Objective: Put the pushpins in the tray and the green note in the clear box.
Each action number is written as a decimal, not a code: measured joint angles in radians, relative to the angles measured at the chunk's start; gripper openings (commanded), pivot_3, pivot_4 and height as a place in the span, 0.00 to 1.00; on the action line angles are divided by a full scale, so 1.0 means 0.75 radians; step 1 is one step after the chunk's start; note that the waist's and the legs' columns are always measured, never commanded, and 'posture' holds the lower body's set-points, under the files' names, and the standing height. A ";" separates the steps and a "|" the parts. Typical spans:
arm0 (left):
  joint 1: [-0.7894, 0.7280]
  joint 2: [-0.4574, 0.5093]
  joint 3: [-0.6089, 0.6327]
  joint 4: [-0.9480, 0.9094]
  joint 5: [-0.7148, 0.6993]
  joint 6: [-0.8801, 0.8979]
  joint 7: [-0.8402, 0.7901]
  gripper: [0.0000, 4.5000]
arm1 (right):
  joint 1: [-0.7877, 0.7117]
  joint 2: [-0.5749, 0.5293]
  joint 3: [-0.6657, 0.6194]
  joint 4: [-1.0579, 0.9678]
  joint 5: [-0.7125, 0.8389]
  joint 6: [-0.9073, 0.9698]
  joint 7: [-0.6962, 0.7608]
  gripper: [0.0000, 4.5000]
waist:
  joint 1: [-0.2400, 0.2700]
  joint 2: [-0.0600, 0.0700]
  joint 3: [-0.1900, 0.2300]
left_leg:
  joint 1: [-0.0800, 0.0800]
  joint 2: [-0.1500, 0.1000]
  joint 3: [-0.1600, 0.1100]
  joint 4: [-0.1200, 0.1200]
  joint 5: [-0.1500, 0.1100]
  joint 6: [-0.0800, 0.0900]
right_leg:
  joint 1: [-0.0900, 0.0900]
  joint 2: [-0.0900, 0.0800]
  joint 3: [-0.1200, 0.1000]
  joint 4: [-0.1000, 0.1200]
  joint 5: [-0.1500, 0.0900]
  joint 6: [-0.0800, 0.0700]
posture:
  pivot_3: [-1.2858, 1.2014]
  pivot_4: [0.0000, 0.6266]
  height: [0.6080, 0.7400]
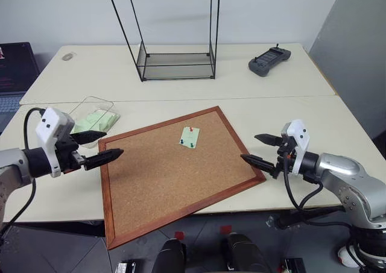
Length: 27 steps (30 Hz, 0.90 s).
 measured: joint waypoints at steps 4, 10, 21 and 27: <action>0.017 0.003 0.000 0.002 0.010 -0.015 -0.009 1.00 | -0.020 -0.004 0.002 0.029 -0.007 -0.019 0.017 1.00 | 0.002 0.000 0.000 | 0.000 0.000 0.000 0.000 0.000 0.000 | 0.000 0.000 0.000 0.000 0.000 0.000 | 0.52 0.24 1.00; 0.013 -0.010 0.000 -0.002 0.006 -0.009 0.019 1.00 | -0.027 -0.007 0.002 0.054 -0.011 -0.034 0.020 1.00 | 0.006 0.000 0.000 | 0.000 0.000 0.000 0.000 0.000 0.000 | 0.000 0.000 0.000 0.000 0.000 0.000 | 0.52 0.24 1.00; -0.036 -0.027 -0.032 0.003 -0.003 0.003 0.030 1.00 | -0.027 -0.018 0.002 0.054 -0.010 -0.043 0.020 1.00 | 0.007 0.000 0.000 | 0.000 0.000 0.000 0.000 0.000 0.000 | 0.000 0.000 0.000 0.000 0.000 0.000 | 0.52 0.24 1.00; -0.049 -0.048 -0.067 0.025 -0.003 -0.004 0.015 0.96 | -0.045 -0.018 0.002 0.054 -0.011 -0.043 0.018 1.00 | 0.006 0.000 0.000 | 0.000 0.000 0.000 0.000 0.000 0.000 | 0.000 0.000 0.000 0.000 0.000 0.000 | 0.52 0.24 1.00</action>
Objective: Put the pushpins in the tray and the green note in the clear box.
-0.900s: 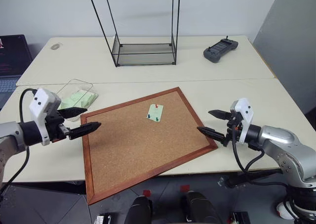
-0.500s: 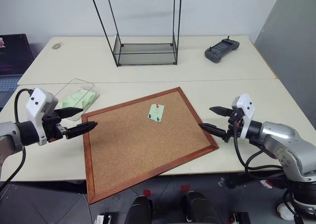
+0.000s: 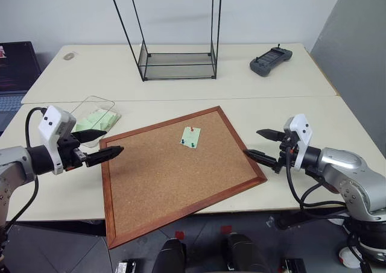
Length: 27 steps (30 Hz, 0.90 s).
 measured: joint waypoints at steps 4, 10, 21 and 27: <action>0.003 -0.050 -0.045 -0.001 0.000 -0.032 -0.012 0.81 | -0.045 0.016 0.030 0.012 -0.008 -0.012 -0.001 1.00 | 0.000 0.000 0.000 | 0.000 0.000 0.000 0.000 0.000 0.000 | 0.000 0.000 0.000 0.000 0.000 0.000 | 0.52 0.24 1.00; -0.047 -0.209 -0.136 -0.004 0.064 -0.188 0.058 0.56 | -0.140 0.132 0.133 0.102 -0.079 -0.065 -0.029 1.00 | 0.000 0.000 0.000 | 0.001 0.000 0.000 0.001 0.000 0.000 | 0.001 0.000 0.001 0.002 0.000 0.000 | 0.52 0.24 1.00; -0.066 -0.368 -0.335 -0.045 0.231 -0.361 0.186 0.15 | -0.333 0.365 0.282 0.394 -0.263 -0.207 -0.126 1.00 | 0.000 0.000 0.000 | 0.000 0.000 0.000 0.001 0.000 0.000 | -0.001 -0.001 0.001 0.005 0.000 0.000 | 0.52 0.24 1.00; -0.038 -0.463 -0.424 -0.070 0.248 -0.368 0.239 0.01 | -0.431 0.502 0.353 0.570 -0.327 -0.284 -0.130 1.00 | -0.004 -0.001 0.000 | 0.001 0.000 -0.001 0.001 0.000 0.000 | -0.001 -0.001 0.000 0.007 0.000 0.000 | 0.52 0.24 1.00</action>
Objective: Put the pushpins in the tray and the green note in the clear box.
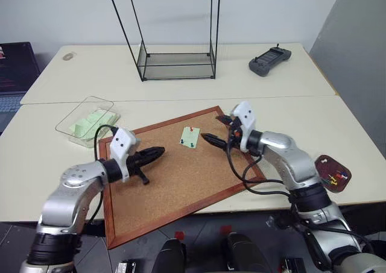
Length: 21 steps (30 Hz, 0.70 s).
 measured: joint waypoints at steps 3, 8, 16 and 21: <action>0.000 0.000 -0.009 -0.008 0.014 -0.004 0.017 0.01 | -0.061 0.043 0.011 0.111 -0.047 -0.047 -0.003 1.00 | 0.000 0.000 0.000 | 0.000 0.000 0.000 0.000 0.000 0.000 | 0.000 0.000 0.000 0.000 0.000 0.000 | 0.52 0.24 1.00; 0.005 -0.017 -0.073 0.033 0.070 -0.012 0.031 0.01 | -0.159 0.129 0.017 0.292 -0.095 -0.107 -0.020 1.00 | -0.006 0.000 0.000 | 0.001 0.000 0.001 0.000 0.000 0.000 | 0.000 0.000 0.000 0.001 0.000 0.000 | 0.52 0.24 1.00; -0.044 -0.027 -0.163 0.095 0.162 -0.008 0.053 0.01 | -0.286 0.227 0.014 0.613 -0.154 -0.227 -0.019 1.00 | -0.010 0.001 -0.001 | 0.003 -0.001 0.001 0.000 0.000 0.000 | 0.001 0.000 0.000 0.002 0.000 0.000 | 0.52 0.24 1.00; -0.053 -0.037 -0.163 0.113 0.164 -0.020 0.055 0.01 | -0.364 0.267 0.009 0.802 -0.195 -0.311 -0.019 1.00 | -0.010 0.001 -0.001 | 0.004 -0.001 0.001 0.000 0.000 0.000 | 0.002 0.000 0.000 0.003 0.000 0.000 | 0.52 0.24 1.00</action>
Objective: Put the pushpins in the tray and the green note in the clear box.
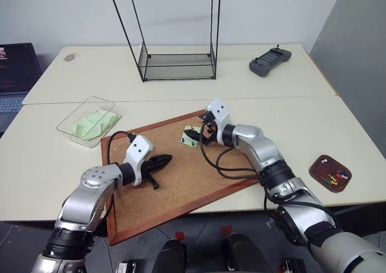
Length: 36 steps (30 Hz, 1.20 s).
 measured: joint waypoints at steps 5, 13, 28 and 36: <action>-0.006 0.001 0.004 0.004 -0.002 0.014 -0.001 0.01 | -0.078 0.050 -0.024 0.240 -0.029 -0.113 -0.008 1.00 | -0.003 0.000 0.000 | 0.002 0.000 0.001 0.000 0.000 0.000 | 0.001 0.000 0.001 0.000 0.000 0.000 | 0.52 0.24 1.00; 0.010 0.047 0.010 -0.048 -0.014 0.076 -0.024 0.00 | -0.158 0.090 -0.067 0.439 -0.054 -0.204 -0.006 0.83 | -0.012 0.000 0.000 | 0.002 0.001 0.001 -0.001 0.000 0.000 | 0.000 0.000 0.001 0.000 0.000 0.000 | 0.52 0.24 1.00; 0.021 0.098 0.014 -0.078 -0.021 0.111 -0.070 0.00 | -0.183 0.126 -0.090 0.523 -0.126 -0.290 -0.005 0.15 | -0.018 0.001 0.000 | 0.004 0.001 0.003 -0.002 0.000 0.000 | 0.000 0.000 0.002 0.000 0.000 0.000 | 0.52 0.24 1.00; 0.018 0.104 0.014 -0.070 -0.020 0.108 -0.080 0.00 | -0.183 0.132 -0.066 0.527 -0.203 -0.343 -0.006 0.01 | -0.021 0.001 0.000 | 0.005 0.002 0.003 -0.002 0.000 0.000 | 0.000 0.000 0.002 0.000 0.000 0.000 | 0.52 0.24 1.00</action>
